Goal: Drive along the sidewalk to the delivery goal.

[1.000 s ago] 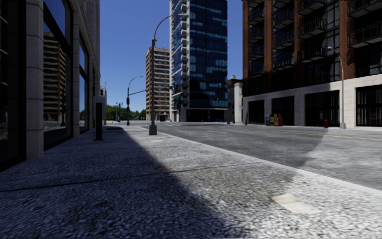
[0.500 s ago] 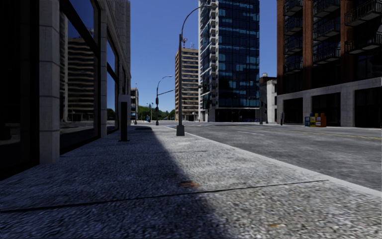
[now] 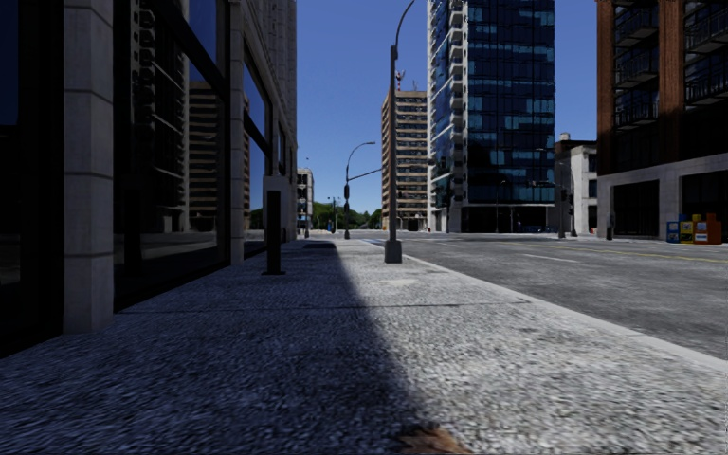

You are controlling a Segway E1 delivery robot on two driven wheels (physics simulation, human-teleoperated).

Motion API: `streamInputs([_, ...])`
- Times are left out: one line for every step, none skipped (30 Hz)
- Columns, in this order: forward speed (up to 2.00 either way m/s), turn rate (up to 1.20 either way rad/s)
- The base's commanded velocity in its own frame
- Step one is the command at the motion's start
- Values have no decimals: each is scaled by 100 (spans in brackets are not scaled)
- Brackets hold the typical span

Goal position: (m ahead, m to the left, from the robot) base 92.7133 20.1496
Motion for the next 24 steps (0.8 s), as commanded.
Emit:
streamInputs([200,17])
streamInputs([200,15])
streamInputs([200,8])
streamInputs([200,0])
streamInputs([200,0])
streamInputs([200,0])
streamInputs([200,0])
streamInputs([200,0])
streamInputs([200,0])
streamInputs([200,0])
streamInputs([200,0])
streamInputs([200,0])
streamInputs([200,0])
streamInputs([200,0])
streamInputs([200,0])
streamInputs([200,0])
streamInputs([200,0])
streamInputs([200,0])
streamInputs([200,0])
streamInputs([200,0])
streamInputs([200,0])
streamInputs([200,0])
streamInputs([200,0])
streamInputs([200,0])
